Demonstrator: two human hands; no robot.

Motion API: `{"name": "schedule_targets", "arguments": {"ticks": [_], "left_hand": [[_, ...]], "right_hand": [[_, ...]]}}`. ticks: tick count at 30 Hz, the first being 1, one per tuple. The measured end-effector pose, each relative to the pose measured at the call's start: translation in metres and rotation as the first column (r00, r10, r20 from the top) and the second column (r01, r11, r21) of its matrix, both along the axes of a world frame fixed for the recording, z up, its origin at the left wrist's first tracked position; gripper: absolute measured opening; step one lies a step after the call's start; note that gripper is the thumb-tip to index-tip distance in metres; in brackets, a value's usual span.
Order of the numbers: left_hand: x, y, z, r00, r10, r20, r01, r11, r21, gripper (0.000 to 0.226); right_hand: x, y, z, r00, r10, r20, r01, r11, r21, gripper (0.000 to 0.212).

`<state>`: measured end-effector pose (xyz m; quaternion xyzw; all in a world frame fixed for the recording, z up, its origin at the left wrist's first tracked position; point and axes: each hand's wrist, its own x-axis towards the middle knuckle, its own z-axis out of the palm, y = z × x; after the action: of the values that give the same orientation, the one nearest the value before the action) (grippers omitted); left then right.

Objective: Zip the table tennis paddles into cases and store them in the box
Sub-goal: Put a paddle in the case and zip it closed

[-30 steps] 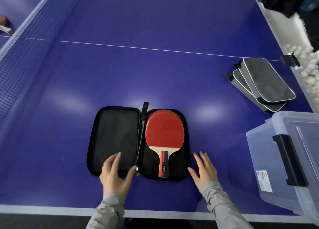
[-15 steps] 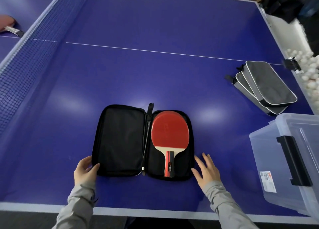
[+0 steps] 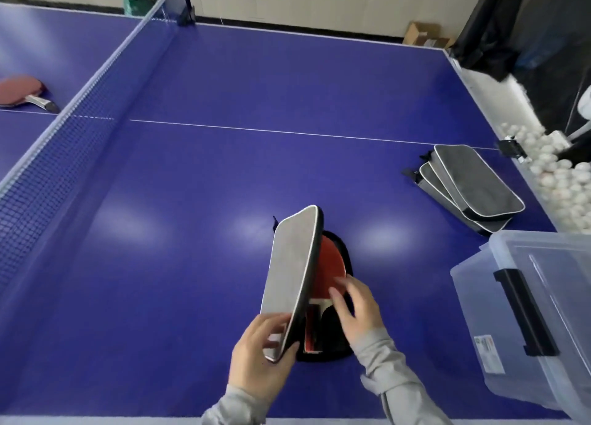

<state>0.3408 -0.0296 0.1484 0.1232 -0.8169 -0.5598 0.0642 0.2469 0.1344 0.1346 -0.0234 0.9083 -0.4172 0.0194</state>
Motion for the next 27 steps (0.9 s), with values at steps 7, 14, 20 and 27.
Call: {"name": "schedule_targets", "arguments": {"ticks": [7,14,20,27], "left_hand": [[-0.012,0.023,-0.013,0.994,-0.104,-0.031,0.103,0.994,-0.029,0.033],[-0.049,-0.020,-0.046,0.912,0.210,0.352,-0.253,0.964,0.080,0.024],[-0.087,-0.025,-0.073,0.834,0.101,0.543,-0.222,0.962,0.161,0.066],[-0.115,-0.018,-0.091,0.760,0.073,0.646,-0.283,0.932,0.228,0.068]], "right_hand": [[-0.017,-0.024,0.015,0.986,-0.050,0.159,0.046,0.999,0.026,0.027],[-0.035,0.015,-0.019,0.885,-0.241,0.399,0.223,0.971,0.091,0.021],[-0.041,0.031,-0.048,0.782,-0.261,0.566,0.213,0.965,0.151,0.034],[-0.043,0.033,-0.061,0.725,-0.275,0.631,0.303,0.951,0.067,0.041]]}}
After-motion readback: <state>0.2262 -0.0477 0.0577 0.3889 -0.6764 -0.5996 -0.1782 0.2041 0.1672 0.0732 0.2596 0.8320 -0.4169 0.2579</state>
